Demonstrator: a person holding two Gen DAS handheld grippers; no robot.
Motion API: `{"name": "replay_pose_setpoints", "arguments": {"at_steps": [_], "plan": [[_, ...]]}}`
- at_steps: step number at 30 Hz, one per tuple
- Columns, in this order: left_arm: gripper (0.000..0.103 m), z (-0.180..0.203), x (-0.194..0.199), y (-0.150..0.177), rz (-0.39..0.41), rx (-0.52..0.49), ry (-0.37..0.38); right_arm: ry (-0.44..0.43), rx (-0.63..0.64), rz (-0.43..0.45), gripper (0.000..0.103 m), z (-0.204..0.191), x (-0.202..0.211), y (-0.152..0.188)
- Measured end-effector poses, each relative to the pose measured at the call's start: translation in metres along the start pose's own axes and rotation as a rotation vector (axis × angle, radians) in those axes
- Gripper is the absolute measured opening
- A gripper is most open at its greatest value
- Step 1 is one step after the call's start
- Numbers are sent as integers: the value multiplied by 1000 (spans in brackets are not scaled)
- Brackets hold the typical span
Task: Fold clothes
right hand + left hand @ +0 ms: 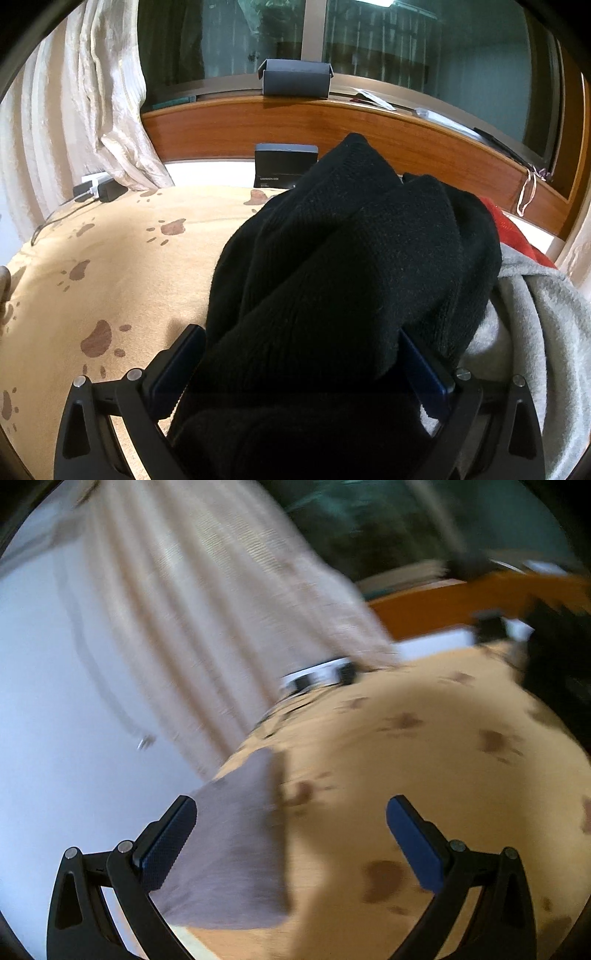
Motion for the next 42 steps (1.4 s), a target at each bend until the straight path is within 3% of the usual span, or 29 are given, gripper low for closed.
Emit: {"name": "replay_pose_setpoints", "arguments": {"at_steps": [4,7,14,22,24,26,29,32,42], "plan": [[103,53,16,-21,57,-102,106,-32,-26,5,102,3,2,0],[103,73,20,-29,41,-84,177,-70,-57,19,101,6,6,-1],[103,89,15,-35,19,-115,165,-91,-85,11,100,9,5,-1],[103,141,39,-52,108,-224,246,-126,-147,16,99,18,7,-3],[103,151,44,-57,127,-239,264,-121,-152,23,86,19,8,-6],[103,158,47,-61,136,-242,275,-101,-151,34,60,23,10,-8],[103,165,51,-65,145,-247,284,-117,-186,60,40,29,15,-14],[103,169,52,-66,150,-251,290,-144,-226,87,33,32,21,-21],[103,179,53,-67,147,-258,307,-236,-312,142,32,39,49,-35]]}}
Point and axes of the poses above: each gripper's, at about its wrist camera, not at the fingertips, and x roughly against the way its jaws point, z to its right, y to its underside, the point moved 8 cm from there along -x, roughly the way its jaws point, and after that the axes turned 13 degrees about z, right-handed, at the moved point
